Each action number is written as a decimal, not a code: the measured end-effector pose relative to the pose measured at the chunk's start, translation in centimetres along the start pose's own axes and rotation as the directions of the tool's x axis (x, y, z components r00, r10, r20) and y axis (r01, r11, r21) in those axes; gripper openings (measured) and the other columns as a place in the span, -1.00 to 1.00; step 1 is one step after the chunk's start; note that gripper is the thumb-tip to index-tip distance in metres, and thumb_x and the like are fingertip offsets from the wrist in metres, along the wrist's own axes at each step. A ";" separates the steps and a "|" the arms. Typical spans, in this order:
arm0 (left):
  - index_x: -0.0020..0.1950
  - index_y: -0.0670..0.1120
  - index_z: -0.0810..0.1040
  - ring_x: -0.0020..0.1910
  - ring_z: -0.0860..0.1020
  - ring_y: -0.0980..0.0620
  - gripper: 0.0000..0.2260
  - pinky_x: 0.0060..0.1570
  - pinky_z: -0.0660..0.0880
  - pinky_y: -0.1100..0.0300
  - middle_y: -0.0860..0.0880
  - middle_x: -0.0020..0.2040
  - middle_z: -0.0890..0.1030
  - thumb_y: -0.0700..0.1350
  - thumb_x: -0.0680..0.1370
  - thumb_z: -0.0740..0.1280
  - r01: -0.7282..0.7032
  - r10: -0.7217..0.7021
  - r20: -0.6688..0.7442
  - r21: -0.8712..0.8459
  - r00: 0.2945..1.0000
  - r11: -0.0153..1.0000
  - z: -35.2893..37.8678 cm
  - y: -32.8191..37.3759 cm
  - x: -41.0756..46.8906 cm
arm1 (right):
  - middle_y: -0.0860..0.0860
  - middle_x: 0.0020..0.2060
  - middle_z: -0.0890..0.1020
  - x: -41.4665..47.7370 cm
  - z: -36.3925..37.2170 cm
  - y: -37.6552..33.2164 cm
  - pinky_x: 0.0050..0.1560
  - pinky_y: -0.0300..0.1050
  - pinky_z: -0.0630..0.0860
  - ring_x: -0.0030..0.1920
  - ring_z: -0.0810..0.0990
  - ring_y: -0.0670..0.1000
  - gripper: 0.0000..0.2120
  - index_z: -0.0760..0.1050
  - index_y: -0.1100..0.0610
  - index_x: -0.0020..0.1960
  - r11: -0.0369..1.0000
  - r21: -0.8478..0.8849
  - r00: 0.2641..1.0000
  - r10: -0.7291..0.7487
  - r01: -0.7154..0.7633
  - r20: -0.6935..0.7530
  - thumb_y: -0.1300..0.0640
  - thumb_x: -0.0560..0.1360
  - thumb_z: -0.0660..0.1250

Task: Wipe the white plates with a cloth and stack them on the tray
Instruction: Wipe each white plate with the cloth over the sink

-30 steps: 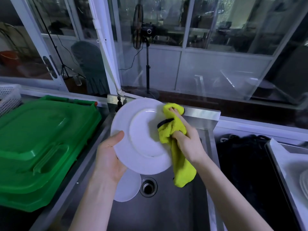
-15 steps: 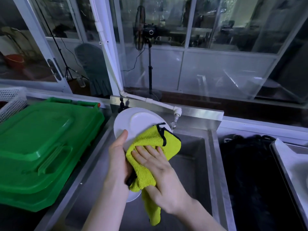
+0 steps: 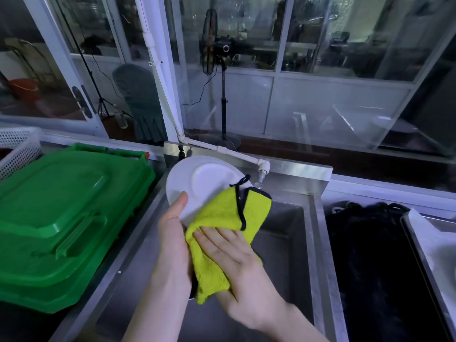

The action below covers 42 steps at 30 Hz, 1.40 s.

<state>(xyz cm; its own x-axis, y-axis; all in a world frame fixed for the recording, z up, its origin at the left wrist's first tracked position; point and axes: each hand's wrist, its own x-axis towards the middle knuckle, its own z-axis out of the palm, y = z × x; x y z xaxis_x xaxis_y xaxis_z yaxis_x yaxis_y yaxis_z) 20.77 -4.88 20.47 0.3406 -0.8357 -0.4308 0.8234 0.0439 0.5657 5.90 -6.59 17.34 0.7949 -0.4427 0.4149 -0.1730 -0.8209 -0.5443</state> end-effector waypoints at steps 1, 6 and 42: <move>-0.05 -0.27 0.75 -0.13 0.73 -0.22 -0.50 -0.21 0.67 -0.06 -0.27 -0.06 0.73 0.18 0.51 0.31 0.069 -0.071 0.053 0.044 0.996 0.997 -0.2 -0.2 -0.1 | -0.13 0.53 0.24 0.6 -0.1 -0.1 0.53 0.09 0.05 0.54 0.16 -0.01 -0.12 0.23 0.03 0.55 0.999 -0.029 1.000 -0.016 0.017 0.017 0.15 0.19 0.17; 0.01 -0.27 0.74 -0.05 0.72 -0.23 -0.51 -0.14 0.67 -0.04 -0.28 0.02 0.71 0.15 0.55 0.28 0.039 -0.039 0.018 -0.009 0.999 0.999 -1.0 0.0 0.1 | -0.15 0.53 0.24 0.5 -0.4 0.3 0.56 0.02 -0.01 0.55 0.14 -0.06 -0.13 0.21 -0.01 0.56 0.993 -0.099 0.998 -0.065 0.066 0.017 0.13 0.22 0.18; -0.01 -0.17 0.77 -0.04 0.73 -0.15 -0.71 -0.23 0.66 0.07 -0.22 0.07 0.72 -0.11 0.37 0.36 -0.028 0.020 0.079 0.111 0.997 0.993 -0.1 -0.4 -0.5 | -0.12 0.55 0.18 3.1 -3.3 1.4 0.54 -0.09 0.05 0.55 0.06 -0.17 -0.16 0.18 0.01 0.56 0.970 0.185 0.988 0.153 -0.155 0.027 0.22 0.27 0.18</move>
<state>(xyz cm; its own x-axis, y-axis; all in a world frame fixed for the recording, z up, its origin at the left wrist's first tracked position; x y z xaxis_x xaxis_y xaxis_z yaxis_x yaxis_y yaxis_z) 20.29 -4.37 20.36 0.3197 -0.8754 -0.3626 0.7580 0.0067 0.6523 6.20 -10.33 20.24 0.7744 -0.5531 0.3073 -0.1835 -0.6611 -0.7275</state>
